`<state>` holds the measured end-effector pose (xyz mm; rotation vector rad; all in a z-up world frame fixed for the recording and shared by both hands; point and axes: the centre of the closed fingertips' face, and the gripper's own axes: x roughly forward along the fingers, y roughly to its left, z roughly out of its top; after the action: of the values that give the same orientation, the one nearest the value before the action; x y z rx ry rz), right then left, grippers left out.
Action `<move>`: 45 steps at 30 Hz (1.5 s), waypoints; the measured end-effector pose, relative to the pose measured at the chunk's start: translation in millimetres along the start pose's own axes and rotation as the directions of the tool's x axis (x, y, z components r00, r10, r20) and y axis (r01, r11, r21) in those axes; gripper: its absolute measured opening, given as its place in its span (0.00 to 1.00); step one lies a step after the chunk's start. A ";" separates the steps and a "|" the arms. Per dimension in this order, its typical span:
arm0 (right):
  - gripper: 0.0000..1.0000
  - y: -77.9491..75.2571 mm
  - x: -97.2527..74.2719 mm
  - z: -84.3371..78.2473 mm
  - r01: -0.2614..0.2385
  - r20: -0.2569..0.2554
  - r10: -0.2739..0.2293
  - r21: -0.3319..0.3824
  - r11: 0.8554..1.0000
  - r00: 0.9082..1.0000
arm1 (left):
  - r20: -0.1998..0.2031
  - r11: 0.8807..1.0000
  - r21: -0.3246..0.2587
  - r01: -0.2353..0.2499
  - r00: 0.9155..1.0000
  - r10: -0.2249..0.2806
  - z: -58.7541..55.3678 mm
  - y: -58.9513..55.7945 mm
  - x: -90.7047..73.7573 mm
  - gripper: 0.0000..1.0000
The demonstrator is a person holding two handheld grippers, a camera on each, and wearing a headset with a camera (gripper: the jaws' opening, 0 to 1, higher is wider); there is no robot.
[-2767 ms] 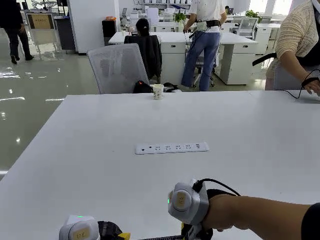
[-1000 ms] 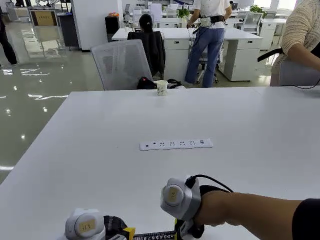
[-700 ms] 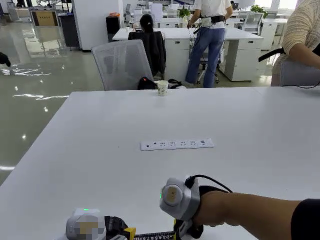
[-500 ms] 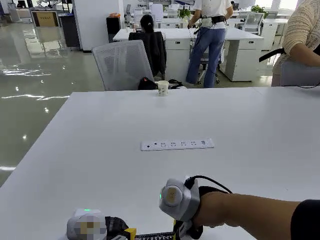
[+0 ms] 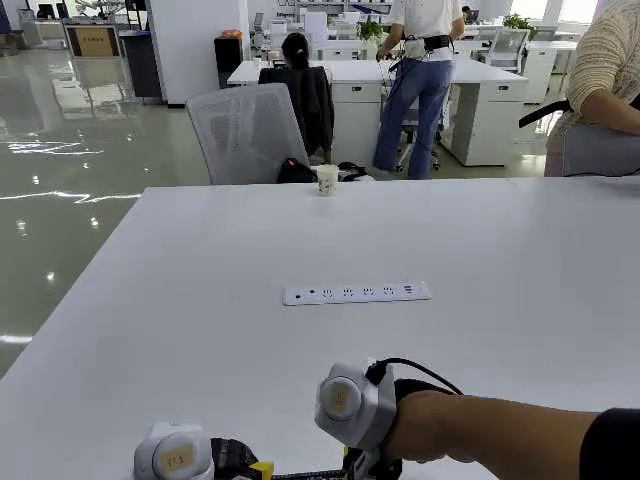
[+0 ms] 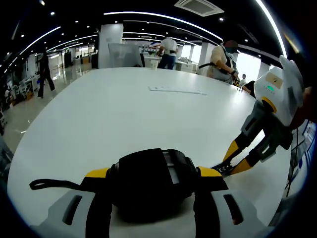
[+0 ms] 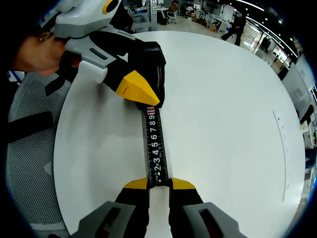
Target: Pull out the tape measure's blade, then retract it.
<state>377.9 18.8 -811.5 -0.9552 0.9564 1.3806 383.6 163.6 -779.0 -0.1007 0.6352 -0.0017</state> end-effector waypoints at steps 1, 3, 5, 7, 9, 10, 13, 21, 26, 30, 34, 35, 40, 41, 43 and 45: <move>0.11 0.1 0.2 0.5 0.000 0.000 0.000 0.001 1.000 1.000 | 0.000 1.000 0.000 0.000 1.000 0.000 0.1 0.3 0.1 0.62; 0.11 0.7 0.5 1.6 0.000 0.001 0.000 0.001 1.000 1.000 | -0.001 1.000 0.000 0.000 1.000 0.000 0.0 0.2 0.0 0.63; 0.11 1.0 0.6 2.8 0.000 0.001 0.000 0.002 1.000 1.000 | 0.000 1.000 0.000 -0.001 1.000 0.001 -0.1 0.3 -0.2 0.63; 0.11 1.0 1.4 4.4 0.001 0.005 -0.001 0.002 1.000 1.000 | 0.000 1.000 0.000 -0.001 1.000 0.001 -0.1 0.2 -0.6 0.63; 0.11 0.9 2.4 6.0 0.002 0.011 -0.002 0.005 1.000 1.000 | -0.001 1.000 -0.001 -0.001 1.000 0.001 -0.4 0.1 -0.8 0.63; 0.11 0.8 2.9 6.8 0.002 0.014 -0.002 0.006 1.000 1.000 | -0.001 1.000 -0.001 0.000 1.000 0.000 -0.4 0.1 -0.8 0.62; 0.11 2.2 4.4 12.1 0.001 0.032 -0.001 0.012 1.000 0.999 | -0.001 1.000 -0.001 -0.001 1.000 0.001 -0.4 0.2 -0.6 0.63; 0.11 2.9 7.9 20.4 -0.006 0.042 0.006 0.004 1.000 0.999 | -0.002 1.000 -0.003 -0.001 1.000 0.001 -0.2 0.2 0.5 0.63; 0.11 3.3 8.4 23.2 -0.013 0.053 0.012 0.013 1.000 0.999 | -0.002 1.000 -0.004 -0.002 1.000 0.002 -0.4 -0.6 0.9 0.62; 0.11 3.2 9.5 26.1 -0.012 0.058 0.011 0.010 1.000 0.998 | -0.003 1.000 -0.004 -0.002 1.000 0.002 -0.3 -0.3 1.1 0.62; 0.11 3.7 9.5 27.9 -0.010 0.059 0.010 0.006 1.000 0.998 | -0.004 1.000 -0.005 -0.003 1.000 0.002 0.1 0.4 1.6 0.62; 0.11 3.6 9.6 28.0 -0.010 0.059 0.009 0.008 1.000 0.998 | -0.004 1.000 -0.006 -0.003 1.000 0.003 -0.1 0.1 1.5 0.62; 0.10 3.2 10.2 29.3 -0.011 0.072 0.010 0.012 1.000 0.997 | -0.002 1.000 -0.025 0.006 1.000 -0.006 0.7 1.9 0.8 0.62; 0.10 3.2 10.2 30.2 -0.012 0.077 0.012 0.008 1.000 0.997 | 0.000 1.000 -0.029 0.010 1.000 -0.010 0.7 2.0 0.2 0.62; 0.10 3.3 9.7 30.6 -0.014 0.083 0.013 0.011 1.000 0.996 | 0.004 0.999 -0.036 0.015 1.000 -0.015 0.4 1.9 -0.3 0.62; 0.10 2.8 9.1 30.5 -0.020 0.093 0.017 0.024 1.000 0.996 | 0.007 0.999 -0.038 0.018 1.000 -0.018 0.8 2.0 0.2 0.62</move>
<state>374.5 50.5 -809.7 -0.8583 0.9129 1.4131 384.2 165.7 -778.6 -0.1431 0.6277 -0.0067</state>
